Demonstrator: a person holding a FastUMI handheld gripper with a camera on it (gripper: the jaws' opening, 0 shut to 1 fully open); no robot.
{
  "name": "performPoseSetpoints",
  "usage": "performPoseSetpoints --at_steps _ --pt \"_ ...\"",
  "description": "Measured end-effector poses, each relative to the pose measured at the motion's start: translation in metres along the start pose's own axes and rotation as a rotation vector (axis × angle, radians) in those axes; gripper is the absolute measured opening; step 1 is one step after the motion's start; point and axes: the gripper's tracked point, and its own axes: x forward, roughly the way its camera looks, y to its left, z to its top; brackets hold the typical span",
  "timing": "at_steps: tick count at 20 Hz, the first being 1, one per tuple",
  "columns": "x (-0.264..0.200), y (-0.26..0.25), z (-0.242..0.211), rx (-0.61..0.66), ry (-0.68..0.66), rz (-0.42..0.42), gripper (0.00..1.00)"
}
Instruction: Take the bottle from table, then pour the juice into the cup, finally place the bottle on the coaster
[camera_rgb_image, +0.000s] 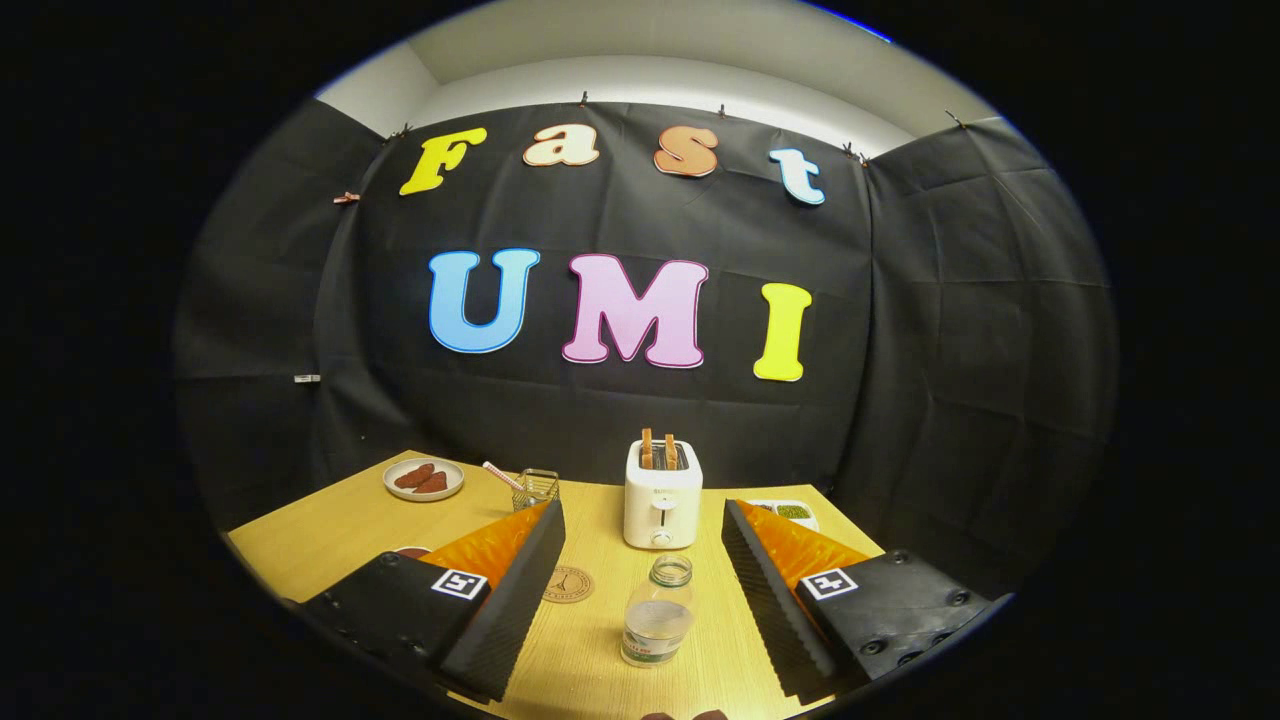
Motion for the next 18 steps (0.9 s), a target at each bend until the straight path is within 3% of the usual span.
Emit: performPoseSetpoints --at_steps 9,18 --pt "0.020 -0.003 -0.031 -0.024 0.027 0.029 0.98" --pt "0.040 -0.021 -0.083 0.043 0.090 0.022 0.98"
